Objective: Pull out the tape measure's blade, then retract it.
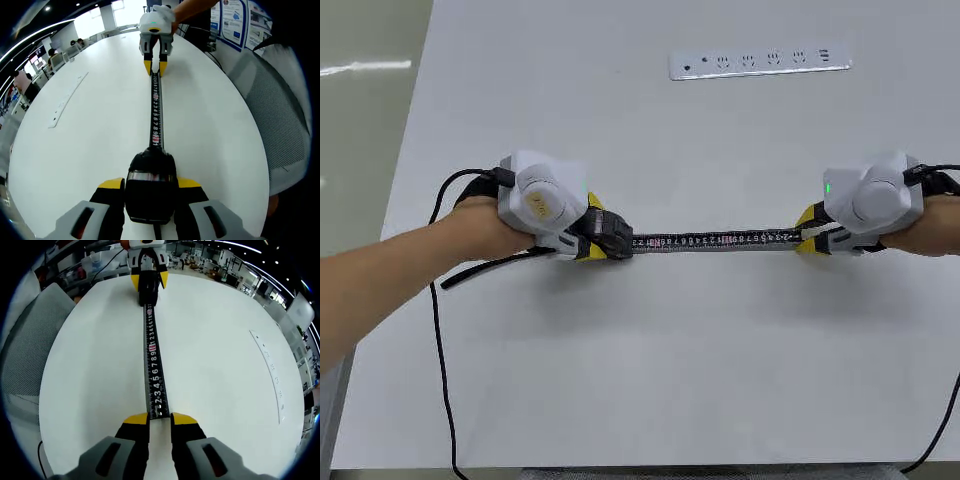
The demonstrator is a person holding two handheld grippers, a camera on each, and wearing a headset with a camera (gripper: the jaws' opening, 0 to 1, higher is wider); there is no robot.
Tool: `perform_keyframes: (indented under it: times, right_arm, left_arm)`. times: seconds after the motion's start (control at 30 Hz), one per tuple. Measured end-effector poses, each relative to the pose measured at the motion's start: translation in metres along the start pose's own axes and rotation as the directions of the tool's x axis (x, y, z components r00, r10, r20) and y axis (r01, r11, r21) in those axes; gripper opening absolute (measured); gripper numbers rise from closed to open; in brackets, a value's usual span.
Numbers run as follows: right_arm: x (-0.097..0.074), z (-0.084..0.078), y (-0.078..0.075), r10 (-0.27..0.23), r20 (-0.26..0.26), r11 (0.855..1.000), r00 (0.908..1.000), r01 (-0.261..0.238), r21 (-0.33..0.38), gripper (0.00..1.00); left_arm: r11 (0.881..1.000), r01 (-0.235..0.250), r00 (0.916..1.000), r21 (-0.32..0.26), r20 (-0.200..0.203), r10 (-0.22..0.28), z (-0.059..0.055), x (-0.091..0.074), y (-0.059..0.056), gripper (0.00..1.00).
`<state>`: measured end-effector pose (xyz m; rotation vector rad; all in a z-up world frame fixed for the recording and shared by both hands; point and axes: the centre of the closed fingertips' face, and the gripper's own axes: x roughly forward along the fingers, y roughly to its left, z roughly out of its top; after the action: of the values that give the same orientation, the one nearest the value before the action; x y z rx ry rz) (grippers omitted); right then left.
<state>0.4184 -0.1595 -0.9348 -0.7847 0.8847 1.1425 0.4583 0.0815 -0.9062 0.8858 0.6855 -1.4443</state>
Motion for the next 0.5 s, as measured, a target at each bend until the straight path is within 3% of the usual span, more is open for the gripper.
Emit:
perform_keyframes:
  times: [0.5]
  right_arm:
    - [-0.0017, 0.0026, -0.0028, -0.041, 0.016, 0.998, 0.9990, 0.040, 0.055, 0.19]
  left_arm:
    - [0.999, -0.035, 0.9993, -0.037, 0.015, 0.035, 0.0047, -0.0045, 0.0041, 0.40]
